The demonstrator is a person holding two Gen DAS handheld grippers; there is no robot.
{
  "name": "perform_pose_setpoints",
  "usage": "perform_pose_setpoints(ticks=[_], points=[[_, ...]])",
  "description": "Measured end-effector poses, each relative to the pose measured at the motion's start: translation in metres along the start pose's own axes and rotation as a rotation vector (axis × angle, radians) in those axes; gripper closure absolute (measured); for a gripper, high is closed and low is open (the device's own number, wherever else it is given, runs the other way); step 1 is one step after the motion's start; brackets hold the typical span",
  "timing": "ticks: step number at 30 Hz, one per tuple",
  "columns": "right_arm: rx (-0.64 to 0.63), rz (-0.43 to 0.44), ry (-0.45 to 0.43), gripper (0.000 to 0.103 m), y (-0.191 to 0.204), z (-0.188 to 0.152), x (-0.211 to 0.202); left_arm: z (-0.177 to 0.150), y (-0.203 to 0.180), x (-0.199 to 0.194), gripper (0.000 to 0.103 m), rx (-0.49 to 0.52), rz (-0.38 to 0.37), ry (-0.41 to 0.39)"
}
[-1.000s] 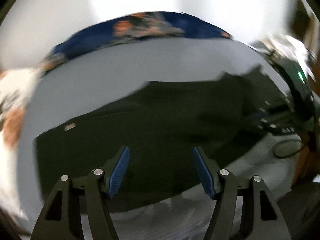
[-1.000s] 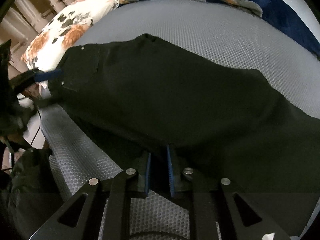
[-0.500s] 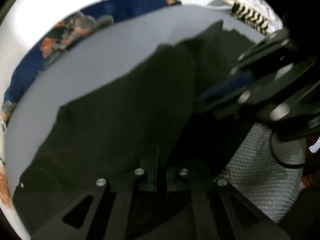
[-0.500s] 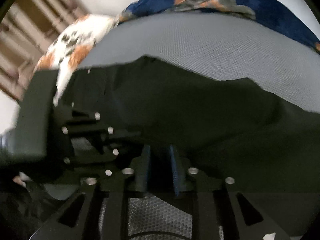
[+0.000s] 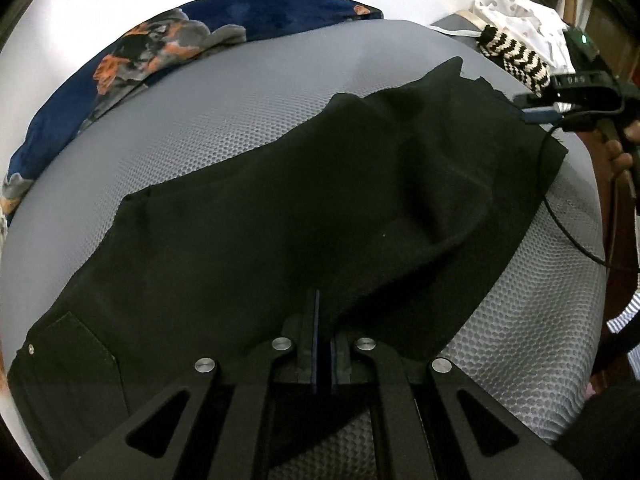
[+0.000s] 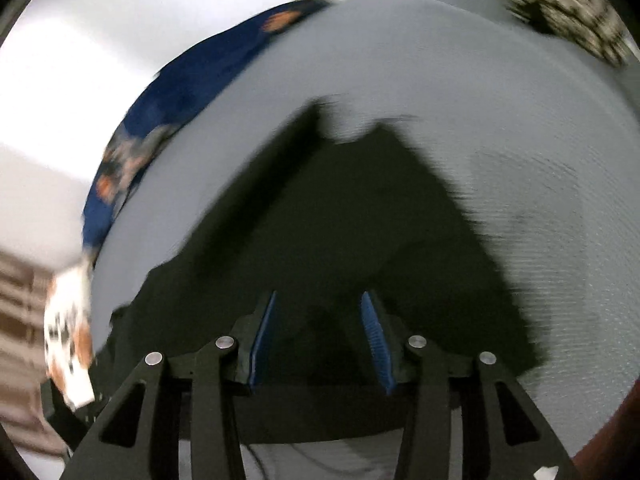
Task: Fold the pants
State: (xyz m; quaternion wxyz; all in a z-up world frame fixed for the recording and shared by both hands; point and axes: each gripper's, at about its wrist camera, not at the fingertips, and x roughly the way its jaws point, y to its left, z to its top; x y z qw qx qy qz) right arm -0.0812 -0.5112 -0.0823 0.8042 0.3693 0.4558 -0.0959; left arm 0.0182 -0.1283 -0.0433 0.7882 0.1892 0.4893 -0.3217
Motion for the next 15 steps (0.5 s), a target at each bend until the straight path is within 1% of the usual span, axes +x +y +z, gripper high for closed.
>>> perform_pose_setpoints(ticks=[3,5,7,9,10,11,12,14,15], points=[[0.053,0.015,-0.003,0.062,-0.022,0.007,0.007,0.001,0.000,0.000,0.099,-0.001,0.002,0.003],[0.068,0.034,-0.020,0.066,-0.024,0.013,0.011,0.001,-0.001,0.000,0.099,0.000,0.003,0.006],[0.072,0.035,-0.033,0.070,-0.022,0.023,0.015,0.001,-0.001,0.000,0.099,0.002,0.007,0.008],[0.081,0.029,-0.046,0.080,-0.023,0.030,0.021,0.002,-0.002,0.000,0.099,0.006,0.012,0.011],[0.086,0.025,-0.042,0.091,-0.024,0.033,0.024,0.002,-0.002,0.001,0.099,0.005,0.013,0.012],[0.086,0.025,-0.037,0.095,-0.025,0.036,0.026,0.002,-0.002,0.001,0.099,0.003,0.014,0.014],[0.077,0.028,-0.044,0.098,-0.023,0.037,0.024,0.002,-0.002,0.001,0.099,0.003,0.015,0.015],[0.033,0.019,-0.086,0.100,-0.019,0.036,0.012,0.002,-0.003,0.001,0.099,0.004,0.017,0.015],[-0.005,0.012,-0.133,0.100,-0.012,0.033,-0.005,0.002,-0.003,0.001,0.099,0.004,0.017,0.014]])
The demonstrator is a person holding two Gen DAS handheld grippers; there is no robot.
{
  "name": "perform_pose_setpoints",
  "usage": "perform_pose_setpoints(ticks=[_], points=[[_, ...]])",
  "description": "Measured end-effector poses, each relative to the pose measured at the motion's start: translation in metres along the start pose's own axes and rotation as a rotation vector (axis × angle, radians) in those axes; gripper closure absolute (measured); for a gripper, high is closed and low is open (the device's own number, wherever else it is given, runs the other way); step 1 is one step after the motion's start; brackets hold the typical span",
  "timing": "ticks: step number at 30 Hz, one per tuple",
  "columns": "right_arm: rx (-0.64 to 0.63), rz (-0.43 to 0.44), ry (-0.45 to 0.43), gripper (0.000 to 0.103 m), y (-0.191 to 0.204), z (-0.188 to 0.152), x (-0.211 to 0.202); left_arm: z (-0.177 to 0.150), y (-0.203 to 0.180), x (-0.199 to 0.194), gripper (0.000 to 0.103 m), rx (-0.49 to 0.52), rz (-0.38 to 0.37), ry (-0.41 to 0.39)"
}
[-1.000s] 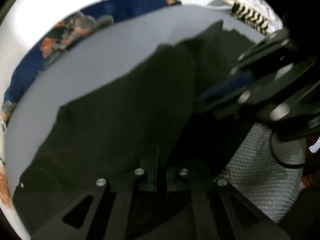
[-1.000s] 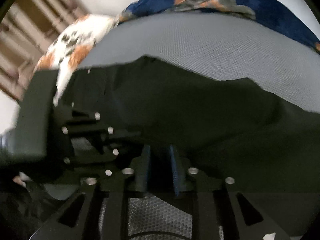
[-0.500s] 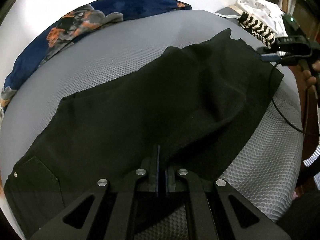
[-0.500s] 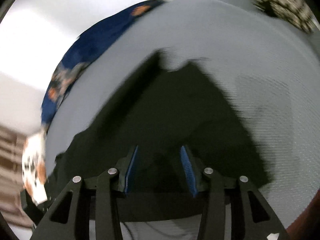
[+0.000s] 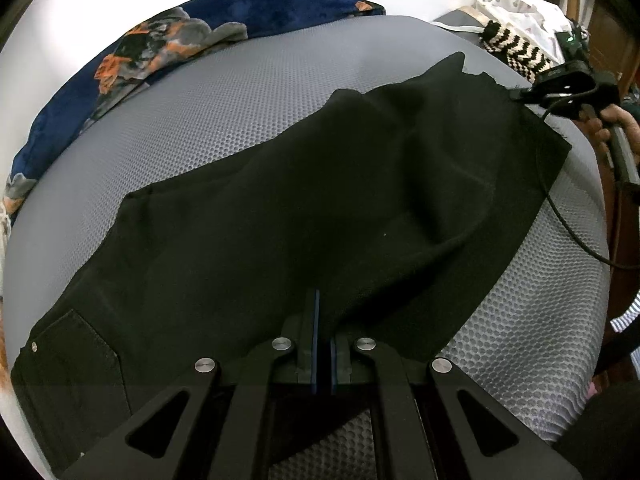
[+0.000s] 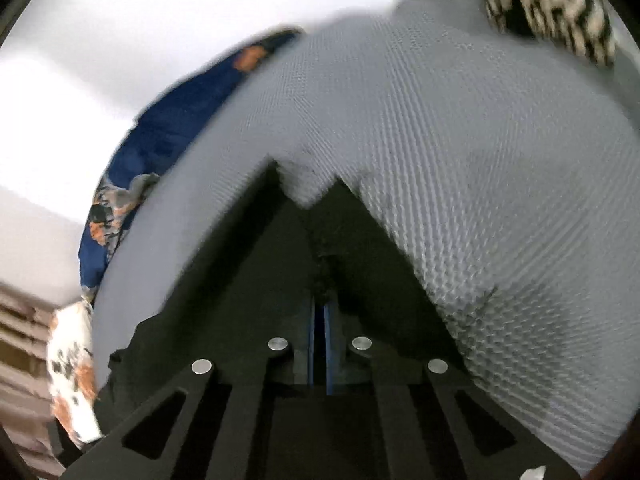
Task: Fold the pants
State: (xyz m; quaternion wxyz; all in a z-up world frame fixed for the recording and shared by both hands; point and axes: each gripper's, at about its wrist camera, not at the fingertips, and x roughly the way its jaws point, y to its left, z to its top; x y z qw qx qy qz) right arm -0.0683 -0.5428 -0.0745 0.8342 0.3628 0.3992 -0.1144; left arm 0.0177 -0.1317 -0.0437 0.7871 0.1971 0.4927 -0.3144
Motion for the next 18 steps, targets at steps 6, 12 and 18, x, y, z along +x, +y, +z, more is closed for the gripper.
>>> perform_pose_setpoints(ticks=[6,12,18], points=[[-0.082,-0.101,-0.090,0.101,-0.005,-0.020,-0.067,-0.004,-0.007,0.002,0.099,0.043,-0.013,0.008],[-0.012,-0.235,0.020,0.101,-0.044,-0.065,-0.040,-0.015,-0.017,0.016,0.097,0.126,-0.057,0.041],[-0.014,-0.247,0.059,0.096,-0.045,-0.062,-0.035,-0.013,-0.019,0.017,0.097,0.167,-0.069,0.049]])
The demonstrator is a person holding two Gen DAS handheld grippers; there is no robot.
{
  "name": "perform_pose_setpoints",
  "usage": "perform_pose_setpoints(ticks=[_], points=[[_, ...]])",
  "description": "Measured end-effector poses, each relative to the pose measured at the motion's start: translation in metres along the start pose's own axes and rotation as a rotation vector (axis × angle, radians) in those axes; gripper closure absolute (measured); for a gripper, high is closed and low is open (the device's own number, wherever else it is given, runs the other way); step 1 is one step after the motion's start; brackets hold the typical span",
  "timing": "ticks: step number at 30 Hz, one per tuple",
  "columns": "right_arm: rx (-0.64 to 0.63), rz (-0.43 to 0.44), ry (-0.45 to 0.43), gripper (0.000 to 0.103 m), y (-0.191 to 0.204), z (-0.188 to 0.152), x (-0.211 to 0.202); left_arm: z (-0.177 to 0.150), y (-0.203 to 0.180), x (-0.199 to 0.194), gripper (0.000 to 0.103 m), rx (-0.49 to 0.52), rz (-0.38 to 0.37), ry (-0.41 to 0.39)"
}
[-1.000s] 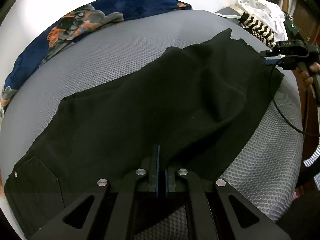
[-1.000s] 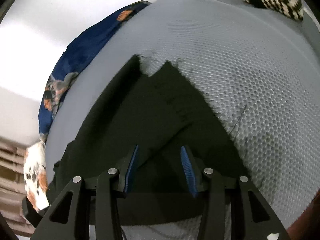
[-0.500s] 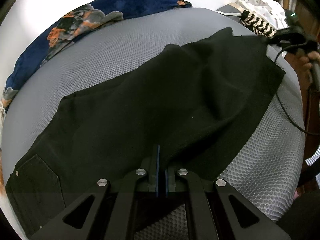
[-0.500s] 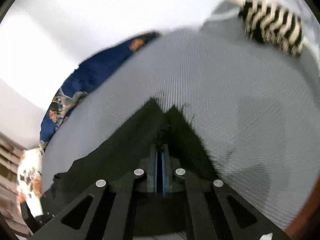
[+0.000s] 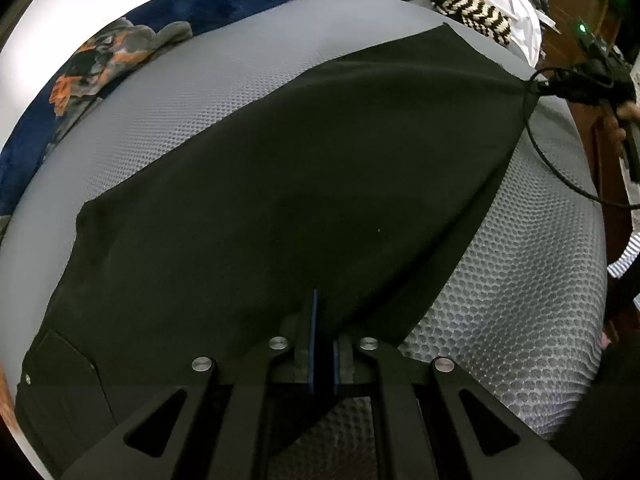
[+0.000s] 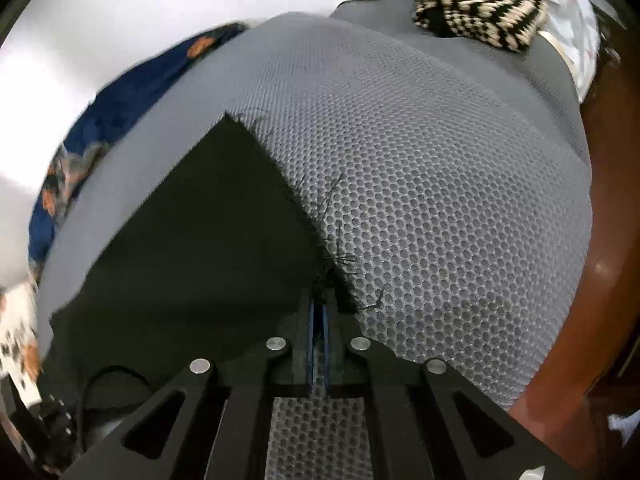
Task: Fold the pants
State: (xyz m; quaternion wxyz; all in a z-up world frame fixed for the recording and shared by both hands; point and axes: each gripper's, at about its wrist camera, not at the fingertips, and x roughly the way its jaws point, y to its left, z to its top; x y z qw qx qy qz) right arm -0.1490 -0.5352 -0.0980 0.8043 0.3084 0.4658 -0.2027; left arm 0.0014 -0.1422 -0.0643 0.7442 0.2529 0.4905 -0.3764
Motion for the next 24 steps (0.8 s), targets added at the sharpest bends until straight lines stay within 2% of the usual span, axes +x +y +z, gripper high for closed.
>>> perform_pose_setpoints(ticks=[2,3,5,8,10,12,15,18,22,24], points=[[-0.011,-0.021,0.022,0.081,0.001,0.005,-0.003,0.000,0.002,-0.001,0.091,-0.008,-0.011,0.002],[-0.006,-0.031,0.018,0.078,0.000,0.011,-0.008,0.000,0.004,-0.002,0.085,-0.020,-0.036,0.004],[-0.009,-0.048,-0.015,0.077,-0.001,0.021,-0.017,0.000,0.006,-0.008,0.077,-0.045,-0.071,0.002],[-0.062,-0.006,-0.052,0.077,0.010,0.048,-0.024,-0.003,0.017,-0.028,0.065,-0.089,-0.141,-0.046],[-0.100,0.041,-0.049,0.077,0.024,0.071,-0.015,-0.003,0.029,-0.041,0.058,-0.127,-0.161,-0.090],[-0.131,0.057,-0.043,0.076,0.038,0.089,0.000,-0.003,0.046,-0.051,0.051,-0.193,-0.120,-0.143],[-0.144,0.082,0.005,0.074,0.056,0.113,0.030,-0.004,0.084,-0.055,0.050,-0.355,-0.023,-0.177],[-0.126,0.089,0.046,0.074,0.063,0.130,0.058,-0.009,0.118,-0.052,0.050,-0.493,0.077,-0.177],[-0.101,0.121,0.040,0.073,0.066,0.135,0.066,-0.023,0.157,-0.048,0.050,-0.620,0.200,-0.154],[-0.125,0.108,0.036,0.080,0.072,0.135,0.069,-0.030,0.171,-0.046,0.050,-0.666,0.229,-0.141]])
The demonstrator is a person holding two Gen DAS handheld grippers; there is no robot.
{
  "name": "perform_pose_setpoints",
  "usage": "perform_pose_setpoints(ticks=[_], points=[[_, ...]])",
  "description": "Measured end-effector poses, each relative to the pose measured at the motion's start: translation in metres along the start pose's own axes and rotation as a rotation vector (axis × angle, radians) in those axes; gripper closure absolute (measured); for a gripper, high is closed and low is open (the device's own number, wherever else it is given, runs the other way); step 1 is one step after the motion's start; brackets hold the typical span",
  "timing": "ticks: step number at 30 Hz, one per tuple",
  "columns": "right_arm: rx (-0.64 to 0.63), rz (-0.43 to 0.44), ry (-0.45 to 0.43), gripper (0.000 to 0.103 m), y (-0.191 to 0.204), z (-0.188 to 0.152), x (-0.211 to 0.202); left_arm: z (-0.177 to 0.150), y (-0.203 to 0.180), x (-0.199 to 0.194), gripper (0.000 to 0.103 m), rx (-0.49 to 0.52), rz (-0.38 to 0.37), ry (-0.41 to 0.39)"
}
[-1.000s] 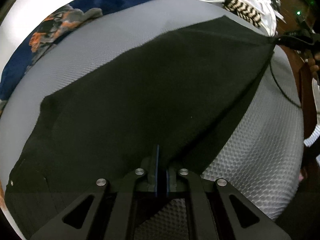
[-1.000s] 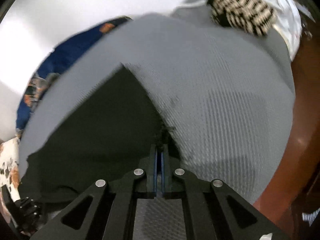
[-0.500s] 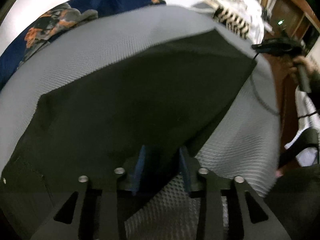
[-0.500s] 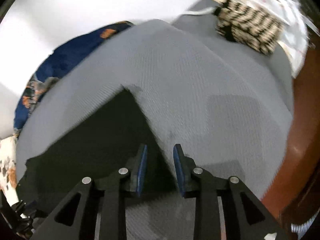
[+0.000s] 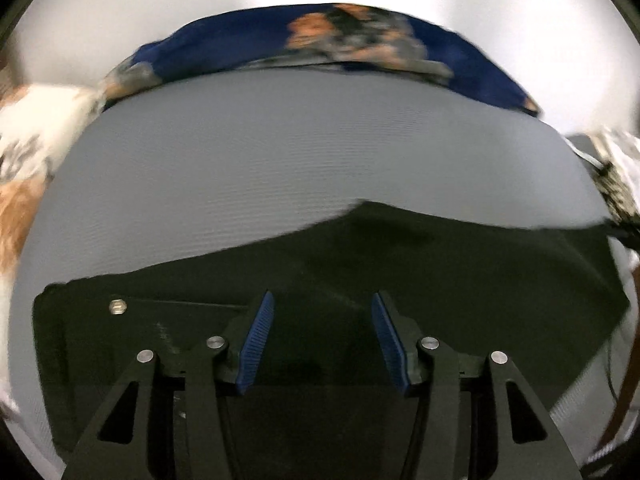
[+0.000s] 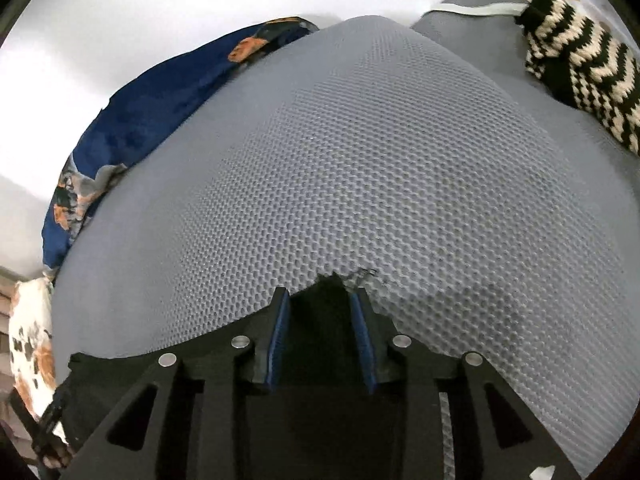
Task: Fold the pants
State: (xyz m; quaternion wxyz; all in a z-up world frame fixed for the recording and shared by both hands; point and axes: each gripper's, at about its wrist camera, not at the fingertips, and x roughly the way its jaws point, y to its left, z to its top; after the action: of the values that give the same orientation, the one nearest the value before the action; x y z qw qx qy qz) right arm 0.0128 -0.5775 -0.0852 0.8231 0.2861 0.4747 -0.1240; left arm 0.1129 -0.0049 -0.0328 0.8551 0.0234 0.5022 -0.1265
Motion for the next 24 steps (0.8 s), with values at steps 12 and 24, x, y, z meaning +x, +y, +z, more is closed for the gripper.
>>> perform_pose_setpoints(ticks=[12,24], points=[[-0.003,-0.166,-0.032,0.096,0.001,0.004,0.002,0.010,0.013,0.041,0.055,0.070,0.132,0.029],[-0.525,0.202,0.086,0.065,0.256,-0.045,0.007,-0.009,0.073,-0.021,0.055,-0.024,0.103,-0.063]])
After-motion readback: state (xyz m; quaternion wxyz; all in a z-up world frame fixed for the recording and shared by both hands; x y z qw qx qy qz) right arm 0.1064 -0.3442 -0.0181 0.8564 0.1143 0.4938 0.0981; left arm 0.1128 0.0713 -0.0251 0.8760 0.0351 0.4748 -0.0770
